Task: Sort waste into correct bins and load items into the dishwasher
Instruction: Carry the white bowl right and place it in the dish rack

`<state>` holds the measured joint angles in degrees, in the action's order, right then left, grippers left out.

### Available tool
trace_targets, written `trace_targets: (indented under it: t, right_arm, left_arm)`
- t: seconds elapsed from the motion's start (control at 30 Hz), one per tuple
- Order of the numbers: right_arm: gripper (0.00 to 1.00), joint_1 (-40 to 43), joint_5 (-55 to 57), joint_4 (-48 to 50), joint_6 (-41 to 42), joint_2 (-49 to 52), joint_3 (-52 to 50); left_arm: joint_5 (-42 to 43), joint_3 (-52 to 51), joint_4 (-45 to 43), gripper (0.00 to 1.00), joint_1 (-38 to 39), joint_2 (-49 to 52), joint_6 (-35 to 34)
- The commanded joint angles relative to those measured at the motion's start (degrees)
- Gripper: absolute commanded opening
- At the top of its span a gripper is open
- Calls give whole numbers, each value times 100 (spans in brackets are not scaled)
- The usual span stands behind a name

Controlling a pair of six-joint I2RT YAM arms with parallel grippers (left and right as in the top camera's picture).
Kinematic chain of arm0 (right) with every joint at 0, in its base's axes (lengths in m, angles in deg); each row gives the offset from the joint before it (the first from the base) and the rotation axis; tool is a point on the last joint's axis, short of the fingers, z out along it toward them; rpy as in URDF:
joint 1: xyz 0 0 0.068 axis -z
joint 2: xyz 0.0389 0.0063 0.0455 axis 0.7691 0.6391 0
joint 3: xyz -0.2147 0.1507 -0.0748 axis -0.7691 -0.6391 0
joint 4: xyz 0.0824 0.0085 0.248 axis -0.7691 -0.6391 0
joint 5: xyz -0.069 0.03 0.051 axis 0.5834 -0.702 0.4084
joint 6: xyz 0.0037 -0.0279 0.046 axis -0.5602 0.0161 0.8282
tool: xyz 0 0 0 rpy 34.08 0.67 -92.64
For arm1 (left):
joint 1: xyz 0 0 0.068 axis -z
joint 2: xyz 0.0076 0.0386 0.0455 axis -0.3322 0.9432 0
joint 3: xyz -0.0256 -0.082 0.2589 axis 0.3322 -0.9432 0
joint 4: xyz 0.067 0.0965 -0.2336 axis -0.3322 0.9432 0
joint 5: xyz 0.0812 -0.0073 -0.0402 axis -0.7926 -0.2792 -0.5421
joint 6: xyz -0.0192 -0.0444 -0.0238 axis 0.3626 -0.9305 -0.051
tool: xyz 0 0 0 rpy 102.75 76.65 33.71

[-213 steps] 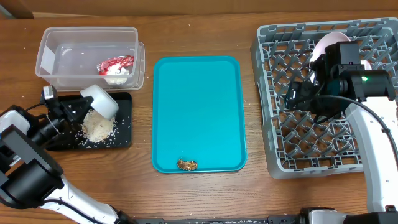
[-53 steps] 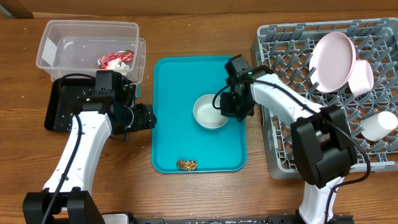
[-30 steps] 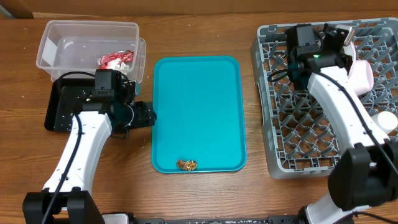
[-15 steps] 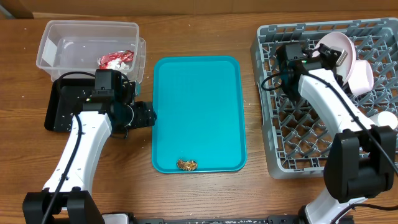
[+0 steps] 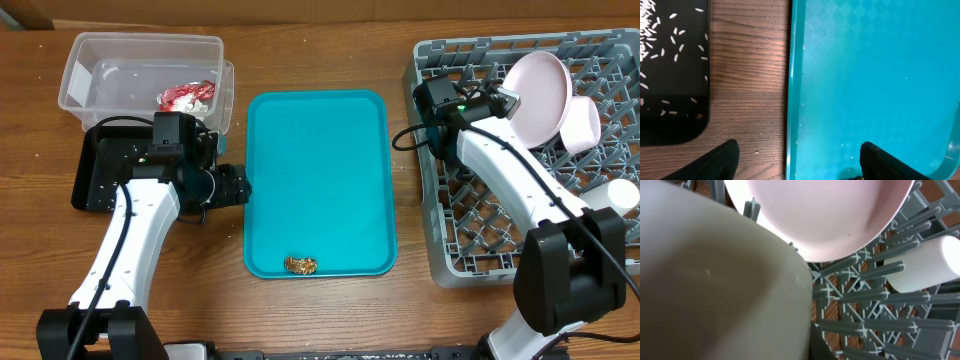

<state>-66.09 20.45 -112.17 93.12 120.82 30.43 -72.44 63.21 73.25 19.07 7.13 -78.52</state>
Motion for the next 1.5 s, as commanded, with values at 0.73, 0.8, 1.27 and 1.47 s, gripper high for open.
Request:
trace_targets:
  t: [0.73,0.8,1.27,1.47]
  right_arm:
    - [4,444,1504,-369,481,-256,79]
    - [4,444,1143,-313,479,-256,-11]
    - [6,111,-1001,-614,485,-439,-343]
    - [63,114,-1408,-647,50,-1294,-343]
  left_arm:
    - [-55,87,39,79,42,-90,107]
    - [-55,87,46,79,42,-90,107]
    - [-55,87,57,81,42,-92,107]
    - [-55,87,46,82,42,-92,107]
